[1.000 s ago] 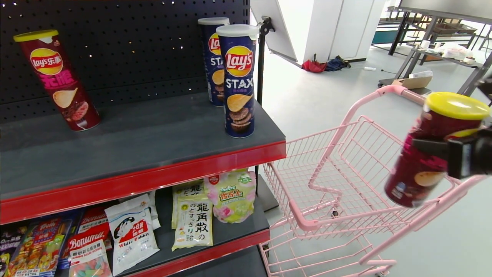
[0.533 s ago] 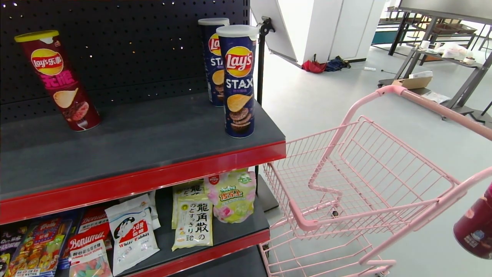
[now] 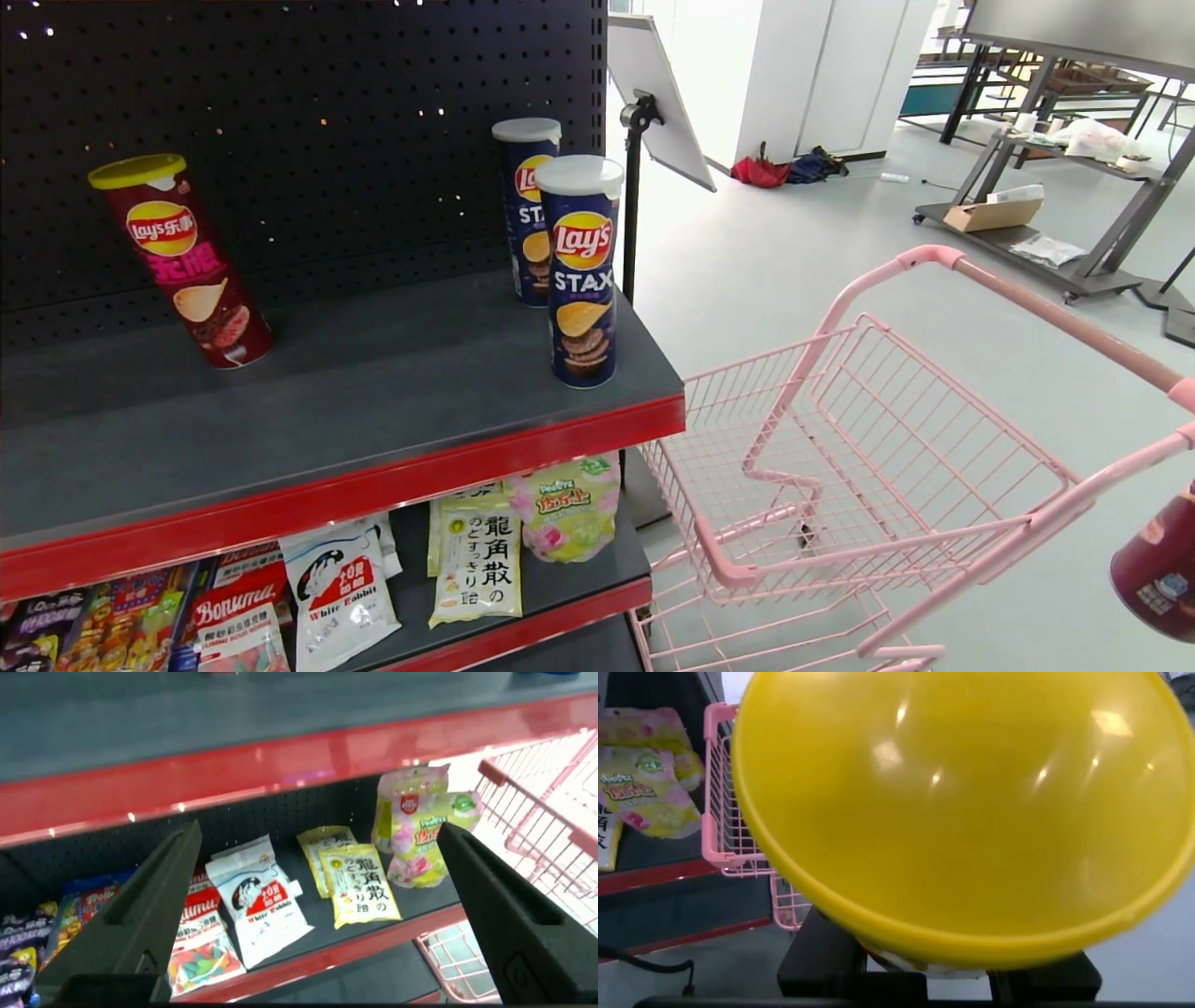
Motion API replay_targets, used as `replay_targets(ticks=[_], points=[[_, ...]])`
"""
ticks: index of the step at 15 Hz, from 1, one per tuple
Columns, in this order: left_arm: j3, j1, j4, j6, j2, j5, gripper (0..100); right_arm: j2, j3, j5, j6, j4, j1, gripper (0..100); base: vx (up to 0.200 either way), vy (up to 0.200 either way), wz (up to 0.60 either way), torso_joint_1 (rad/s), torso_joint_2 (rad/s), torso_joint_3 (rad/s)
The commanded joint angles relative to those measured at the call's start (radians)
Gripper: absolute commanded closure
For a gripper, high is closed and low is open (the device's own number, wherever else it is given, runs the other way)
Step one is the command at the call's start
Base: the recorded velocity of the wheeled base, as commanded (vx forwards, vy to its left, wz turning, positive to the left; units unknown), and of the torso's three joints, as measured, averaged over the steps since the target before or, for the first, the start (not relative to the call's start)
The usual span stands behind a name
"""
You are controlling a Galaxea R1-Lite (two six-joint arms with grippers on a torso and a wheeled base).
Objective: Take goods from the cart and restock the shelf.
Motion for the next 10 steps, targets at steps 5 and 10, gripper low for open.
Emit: replay_targets(ticks=[5,10], points=[[0.0,0.0,0.0,0.0,0.001,0.0,0,0.017,-0.001,0.02,0.0,0.0,0.001,100,0.0,0.0,0.0,0.183,-0.45,-0.275],[0.0,0.0,0.0,-0.002,0.001,0.0,0,0.034,0.003,0.024,-0.006,0.0,-0.001,100,0.0,0.0,0.0,0.157,-0.37,-0.217]])
